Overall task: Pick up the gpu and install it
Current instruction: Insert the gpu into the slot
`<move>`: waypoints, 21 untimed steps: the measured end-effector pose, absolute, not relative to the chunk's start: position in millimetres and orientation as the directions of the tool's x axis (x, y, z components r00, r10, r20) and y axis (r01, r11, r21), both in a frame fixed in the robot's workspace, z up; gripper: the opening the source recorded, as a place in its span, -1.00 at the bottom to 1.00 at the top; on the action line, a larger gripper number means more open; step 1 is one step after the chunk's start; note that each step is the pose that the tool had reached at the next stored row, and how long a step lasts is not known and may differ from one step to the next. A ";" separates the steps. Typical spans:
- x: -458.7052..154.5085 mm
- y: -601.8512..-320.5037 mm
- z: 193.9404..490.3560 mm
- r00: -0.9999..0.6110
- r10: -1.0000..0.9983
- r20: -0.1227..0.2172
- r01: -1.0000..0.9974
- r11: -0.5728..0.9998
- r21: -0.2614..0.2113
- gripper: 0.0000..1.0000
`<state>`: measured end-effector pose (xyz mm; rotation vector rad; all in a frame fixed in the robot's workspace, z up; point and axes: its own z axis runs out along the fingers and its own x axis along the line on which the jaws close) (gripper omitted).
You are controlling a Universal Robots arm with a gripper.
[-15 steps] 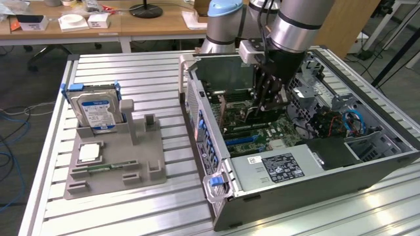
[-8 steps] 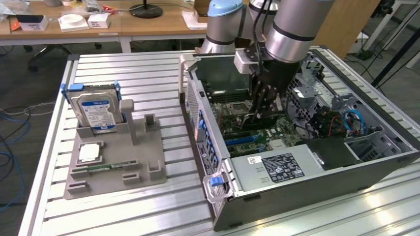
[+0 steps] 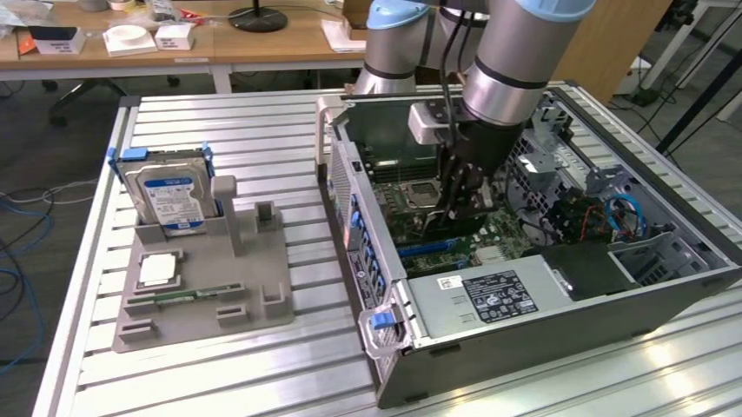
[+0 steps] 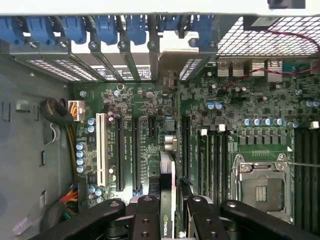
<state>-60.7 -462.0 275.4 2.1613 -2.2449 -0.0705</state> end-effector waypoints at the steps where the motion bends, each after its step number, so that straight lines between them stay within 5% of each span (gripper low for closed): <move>1: -61.4 -462.4 273.9 -0.038 -0.999 -0.013 -0.998 0.038 0.050 -0.48; 21: -69.3 -457.3 257.9 -0.039 -0.999 -0.007 -0.998 0.038 0.048 -0.48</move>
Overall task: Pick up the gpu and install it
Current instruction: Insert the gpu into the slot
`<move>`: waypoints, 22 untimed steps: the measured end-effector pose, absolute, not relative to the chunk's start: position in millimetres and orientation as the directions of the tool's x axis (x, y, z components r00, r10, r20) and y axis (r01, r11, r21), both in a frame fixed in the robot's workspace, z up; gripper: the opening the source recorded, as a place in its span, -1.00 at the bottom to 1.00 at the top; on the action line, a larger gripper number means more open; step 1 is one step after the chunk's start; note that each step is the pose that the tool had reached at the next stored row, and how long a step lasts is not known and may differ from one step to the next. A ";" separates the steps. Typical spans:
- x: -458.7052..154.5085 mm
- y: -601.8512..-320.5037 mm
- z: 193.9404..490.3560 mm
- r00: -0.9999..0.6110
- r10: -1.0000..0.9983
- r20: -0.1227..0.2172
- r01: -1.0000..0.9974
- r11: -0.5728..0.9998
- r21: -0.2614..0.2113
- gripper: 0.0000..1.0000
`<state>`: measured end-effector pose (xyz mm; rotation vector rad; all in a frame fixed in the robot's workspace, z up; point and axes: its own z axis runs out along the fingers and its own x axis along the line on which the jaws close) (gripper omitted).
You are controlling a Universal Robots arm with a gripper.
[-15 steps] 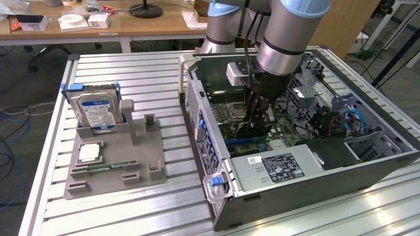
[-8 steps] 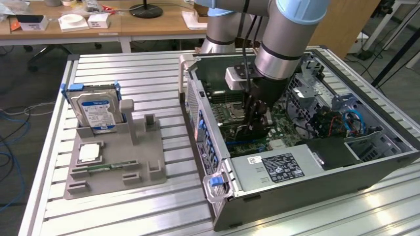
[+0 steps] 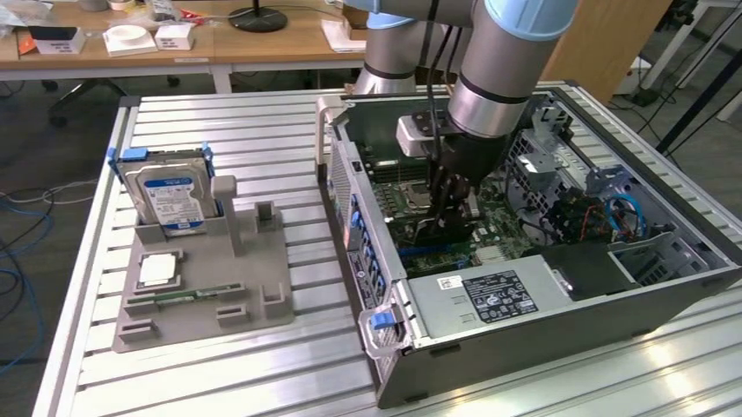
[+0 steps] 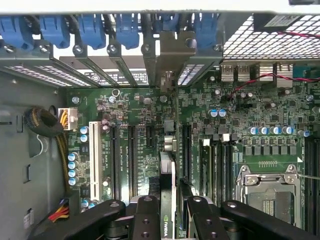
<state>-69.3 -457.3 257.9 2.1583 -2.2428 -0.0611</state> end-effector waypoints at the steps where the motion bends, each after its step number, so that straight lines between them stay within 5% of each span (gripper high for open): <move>1: -69.4 -457.6 257.7 -0.039 -0.999 -0.007 -0.998 0.038 0.048 -0.48; 22: -70.4 -459.2 254.8 -0.039 -0.999 0.000 -0.998 0.039 0.047 -0.48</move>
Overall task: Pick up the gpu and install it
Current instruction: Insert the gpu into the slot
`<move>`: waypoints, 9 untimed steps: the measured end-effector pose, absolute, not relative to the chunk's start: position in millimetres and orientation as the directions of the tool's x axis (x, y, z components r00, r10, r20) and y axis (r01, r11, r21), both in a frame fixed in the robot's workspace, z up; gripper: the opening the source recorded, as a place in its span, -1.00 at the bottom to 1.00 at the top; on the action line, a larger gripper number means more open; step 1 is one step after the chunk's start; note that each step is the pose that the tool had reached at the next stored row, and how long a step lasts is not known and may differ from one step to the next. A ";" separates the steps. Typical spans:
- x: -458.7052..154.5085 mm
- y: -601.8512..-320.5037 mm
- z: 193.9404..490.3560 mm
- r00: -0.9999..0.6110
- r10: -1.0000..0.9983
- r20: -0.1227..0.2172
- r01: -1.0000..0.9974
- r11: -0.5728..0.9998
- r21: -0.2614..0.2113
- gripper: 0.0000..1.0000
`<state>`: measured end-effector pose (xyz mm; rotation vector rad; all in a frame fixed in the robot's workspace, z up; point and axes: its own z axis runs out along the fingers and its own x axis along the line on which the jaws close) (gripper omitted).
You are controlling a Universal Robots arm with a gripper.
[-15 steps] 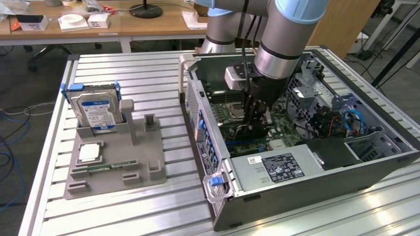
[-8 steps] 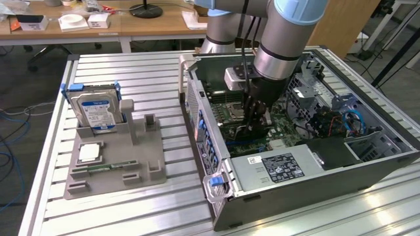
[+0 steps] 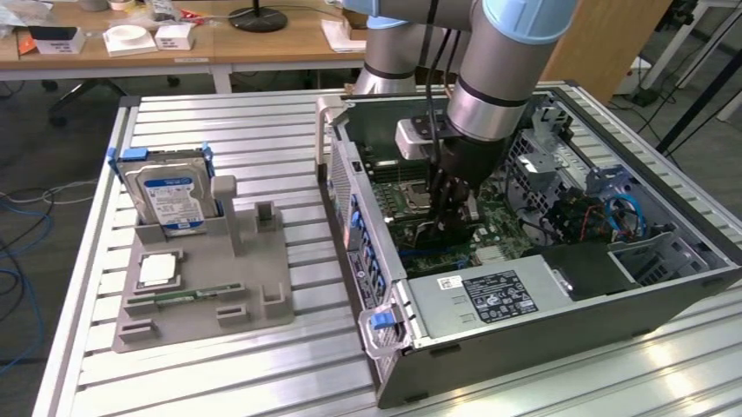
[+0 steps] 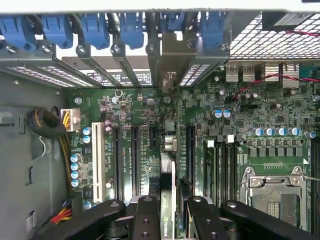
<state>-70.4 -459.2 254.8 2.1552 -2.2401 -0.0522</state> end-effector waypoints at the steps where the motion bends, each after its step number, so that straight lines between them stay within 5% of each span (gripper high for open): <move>1: -70.4 -459.1 255.6 -0.039 -0.999 0.000 -0.998 0.039 0.047 -0.48; 9: -70.5 -457.3 256.4 -0.039 -0.999 0.001 -0.998 0.039 0.048 -0.48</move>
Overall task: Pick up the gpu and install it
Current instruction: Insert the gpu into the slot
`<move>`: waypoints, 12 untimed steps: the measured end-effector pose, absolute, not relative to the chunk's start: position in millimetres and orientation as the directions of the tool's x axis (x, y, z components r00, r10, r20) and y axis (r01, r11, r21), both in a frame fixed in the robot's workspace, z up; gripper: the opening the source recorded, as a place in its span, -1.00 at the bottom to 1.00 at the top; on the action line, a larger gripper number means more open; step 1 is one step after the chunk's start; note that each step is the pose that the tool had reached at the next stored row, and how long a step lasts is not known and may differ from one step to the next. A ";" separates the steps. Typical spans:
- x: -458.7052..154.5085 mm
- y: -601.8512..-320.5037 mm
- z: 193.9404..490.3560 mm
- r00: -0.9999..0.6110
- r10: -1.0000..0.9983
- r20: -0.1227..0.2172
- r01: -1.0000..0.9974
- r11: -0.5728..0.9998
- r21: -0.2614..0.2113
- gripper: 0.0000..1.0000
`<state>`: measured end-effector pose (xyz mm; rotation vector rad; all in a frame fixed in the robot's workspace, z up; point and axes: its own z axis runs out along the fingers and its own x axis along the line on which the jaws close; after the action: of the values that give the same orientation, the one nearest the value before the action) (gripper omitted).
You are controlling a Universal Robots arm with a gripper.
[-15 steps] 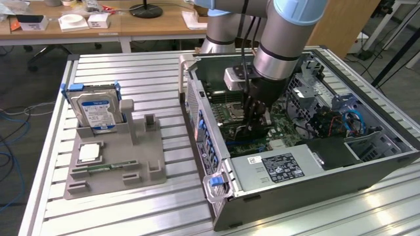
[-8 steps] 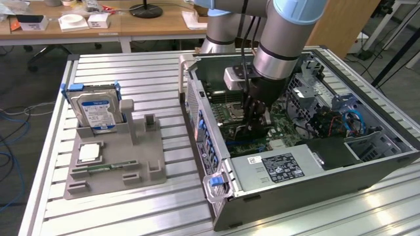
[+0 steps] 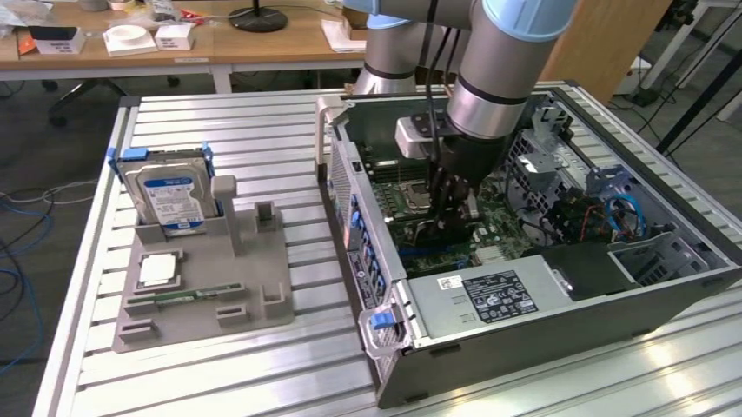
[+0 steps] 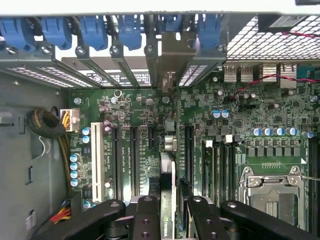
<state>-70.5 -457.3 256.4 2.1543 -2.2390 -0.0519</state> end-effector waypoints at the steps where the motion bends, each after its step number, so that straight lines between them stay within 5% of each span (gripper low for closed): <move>1: -70.4 -457.3 256.3 -0.038 -0.999 0.001 -0.998 0.038 0.048 -0.48; 12: -70.9 -457.4 251.4 -0.037 -0.999 0.002 -0.999 0.037 0.039 -0.48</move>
<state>-70.9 -457.4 251.4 2.1599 -2.2410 -0.0415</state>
